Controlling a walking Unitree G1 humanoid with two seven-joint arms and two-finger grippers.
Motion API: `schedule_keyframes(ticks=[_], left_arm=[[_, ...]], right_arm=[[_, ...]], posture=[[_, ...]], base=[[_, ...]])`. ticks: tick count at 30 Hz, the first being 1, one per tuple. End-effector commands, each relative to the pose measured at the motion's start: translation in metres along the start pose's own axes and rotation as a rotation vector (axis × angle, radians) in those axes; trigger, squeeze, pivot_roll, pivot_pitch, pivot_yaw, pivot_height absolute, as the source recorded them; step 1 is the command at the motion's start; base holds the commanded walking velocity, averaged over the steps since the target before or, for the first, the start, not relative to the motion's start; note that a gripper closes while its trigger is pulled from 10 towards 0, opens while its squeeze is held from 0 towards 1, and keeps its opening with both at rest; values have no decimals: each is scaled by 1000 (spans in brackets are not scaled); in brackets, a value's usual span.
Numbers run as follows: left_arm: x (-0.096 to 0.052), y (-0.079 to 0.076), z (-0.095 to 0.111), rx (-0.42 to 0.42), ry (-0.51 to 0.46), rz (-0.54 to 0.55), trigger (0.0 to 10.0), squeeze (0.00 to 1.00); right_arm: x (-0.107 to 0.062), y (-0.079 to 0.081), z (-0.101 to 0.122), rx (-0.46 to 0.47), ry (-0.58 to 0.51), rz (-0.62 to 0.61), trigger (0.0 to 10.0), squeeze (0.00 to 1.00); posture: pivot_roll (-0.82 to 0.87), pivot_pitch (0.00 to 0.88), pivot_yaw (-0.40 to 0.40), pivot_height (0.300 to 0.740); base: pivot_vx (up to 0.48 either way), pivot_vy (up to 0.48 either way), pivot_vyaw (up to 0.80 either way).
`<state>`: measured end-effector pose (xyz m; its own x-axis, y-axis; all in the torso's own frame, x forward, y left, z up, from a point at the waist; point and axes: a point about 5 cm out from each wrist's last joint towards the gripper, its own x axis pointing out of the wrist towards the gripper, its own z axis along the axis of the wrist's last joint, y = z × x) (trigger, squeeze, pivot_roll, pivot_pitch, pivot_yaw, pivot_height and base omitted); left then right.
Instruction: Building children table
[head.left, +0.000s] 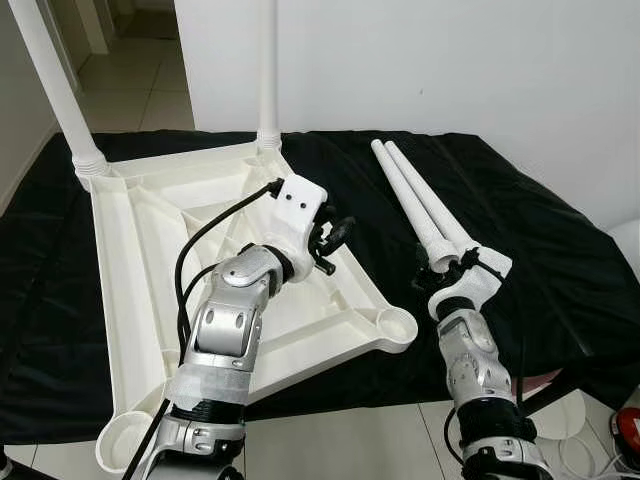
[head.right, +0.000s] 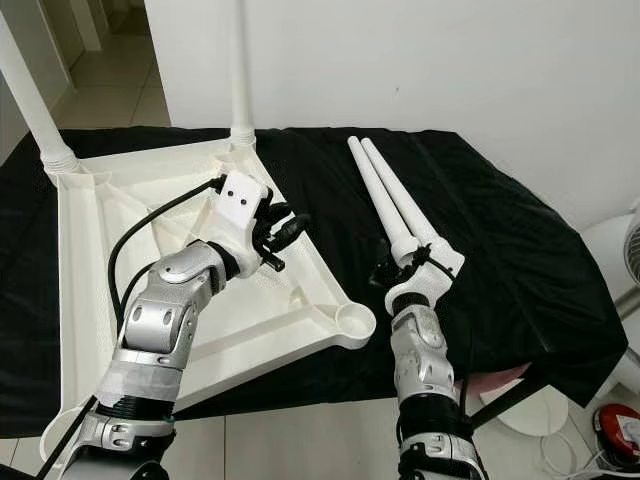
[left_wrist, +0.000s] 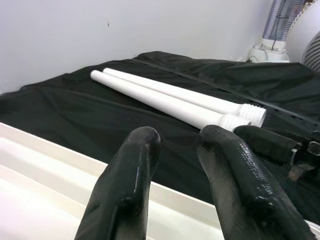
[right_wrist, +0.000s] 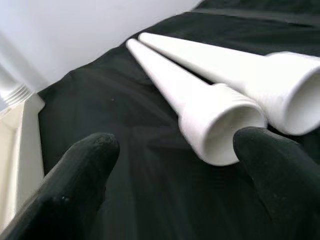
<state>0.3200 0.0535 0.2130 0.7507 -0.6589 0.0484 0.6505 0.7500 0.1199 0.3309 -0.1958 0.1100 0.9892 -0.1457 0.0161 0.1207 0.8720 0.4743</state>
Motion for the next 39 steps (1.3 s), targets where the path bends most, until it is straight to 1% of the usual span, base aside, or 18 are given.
schedule_keyframes(ticks=[1, 7, 10, 13, 15, 19, 31, 32, 33, 34, 36, 37, 39], left_arm=[[5, -2, 5, 13, -18, 27, 10000, 0], [8, -5, 6, 6, -24, 42, 10000, 0], [9, -8, 6, 13, -29, 46, 10000, 0], [9, -8, 6, 10, -28, 52, 10000, 0], [8, -4, 4, 9, -20, 64, 10000, 0], [8, -3, 4, 6, -18, 66, 10000, 0], [7, -5, 4, 17, -16, 63, 10000, 0], [7, -5, 4, 19, -16, 63, 10000, 0], [7, -5, 4, 19, -16, 63, 10000, 0], [6, -5, 4, 19, -16, 63, 10000, 0], [6, -5, 5, 21, -16, 63, 10000, 0], [6, -5, 5, 23, -15, 62, 10000, 0], [6, -5, 5, 23, -15, 62, 10000, 0]], right_arm=[[0, -5, -3, 47, 6, -15, 10000, 0], [0, -10, -4, 58, 12, -18, 10000, 0], [2, -12, -3, 44, 9, -7, 10000, 0], [4, -12, -2, 44, 9, -3, 10000, 0], [8, -11, -3, 80, 16, 12, 10000, 0], [11, -11, -4, 76, 26, 12, 10000, 0], [27, 1, -5, 92, 73, 79, 10000, 0], [29, 2, -4, 89, 72, 82, 9569, 0], [29, 2, -4, 89, 72, 82, 9569, 0], [30, 2, -3, 87, 71, 84, 9804, 0], [32, 3, -2, 86, 70, 86, 9804, 0], [33, 3, 0, 84, 69, 86, 7961, 0], [33, 3, 0, 84, 69, 86, 7961, 0]], posture=[[-42, 0, -51, 740], [-43, 0, -55, 740], [-40, 0, -59, 740], [-36, 0, -62, 740], [-36, 0, -62, 740], [-36, 0, -62, 740], [-27, 0, -63, 740], [-17, 0, -65, 740], [-17, 0, -65, 740], [-17, 0, -65, 740], [-14, 0, -66, 740], [-12, 0, -66, 740], [-12, 0, -66, 740]], base=[[0, 0, 0], [0, 0, 0], [0, 0, 0], [0, 0, 0], [0, 0, 0], [0, 0, 0], [0, 0, 0], [0, 0, 0], [0, 0, 0], [0, 0, 0], [0, 0, 0], [0, 0, 0], [0, 0, 0]])
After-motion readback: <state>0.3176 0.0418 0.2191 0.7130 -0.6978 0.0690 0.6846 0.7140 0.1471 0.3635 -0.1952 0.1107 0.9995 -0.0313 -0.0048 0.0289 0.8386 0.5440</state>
